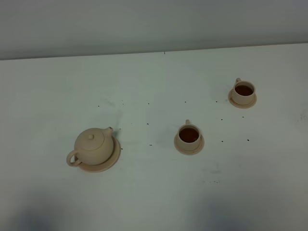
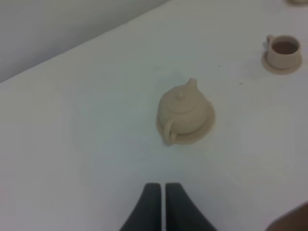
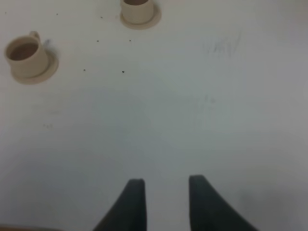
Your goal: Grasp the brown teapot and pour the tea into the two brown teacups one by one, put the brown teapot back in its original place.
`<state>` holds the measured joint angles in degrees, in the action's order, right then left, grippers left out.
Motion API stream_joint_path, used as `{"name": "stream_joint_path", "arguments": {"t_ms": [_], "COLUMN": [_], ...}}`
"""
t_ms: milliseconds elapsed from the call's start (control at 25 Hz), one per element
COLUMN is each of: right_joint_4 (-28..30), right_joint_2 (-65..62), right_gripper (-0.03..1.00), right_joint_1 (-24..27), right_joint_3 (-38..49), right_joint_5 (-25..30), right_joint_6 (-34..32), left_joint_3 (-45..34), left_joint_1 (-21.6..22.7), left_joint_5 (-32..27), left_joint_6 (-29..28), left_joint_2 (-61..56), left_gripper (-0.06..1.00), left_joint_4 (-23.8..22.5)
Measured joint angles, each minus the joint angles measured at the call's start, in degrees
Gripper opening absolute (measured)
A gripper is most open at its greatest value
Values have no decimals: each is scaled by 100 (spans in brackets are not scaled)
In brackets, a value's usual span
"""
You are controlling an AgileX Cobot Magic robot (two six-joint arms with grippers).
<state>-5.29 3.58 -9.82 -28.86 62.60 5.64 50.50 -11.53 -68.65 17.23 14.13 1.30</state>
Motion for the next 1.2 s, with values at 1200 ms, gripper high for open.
{"name": "stream_joint_path", "arguments": {"t_ms": [1200], "right_joint_4": [0], "right_joint_2": [0], "right_gripper": [24], "right_joint_1": [0], "right_joint_3": [0], "right_joint_5": [0], "right_joint_6": [0], "left_joint_3": [-2105], "left_joint_1": [0], "left_joint_5": [820], "left_joint_6": [-2085], "left_joint_2": [-1459], "left_gripper": [2], "left_joint_4": [609]}}
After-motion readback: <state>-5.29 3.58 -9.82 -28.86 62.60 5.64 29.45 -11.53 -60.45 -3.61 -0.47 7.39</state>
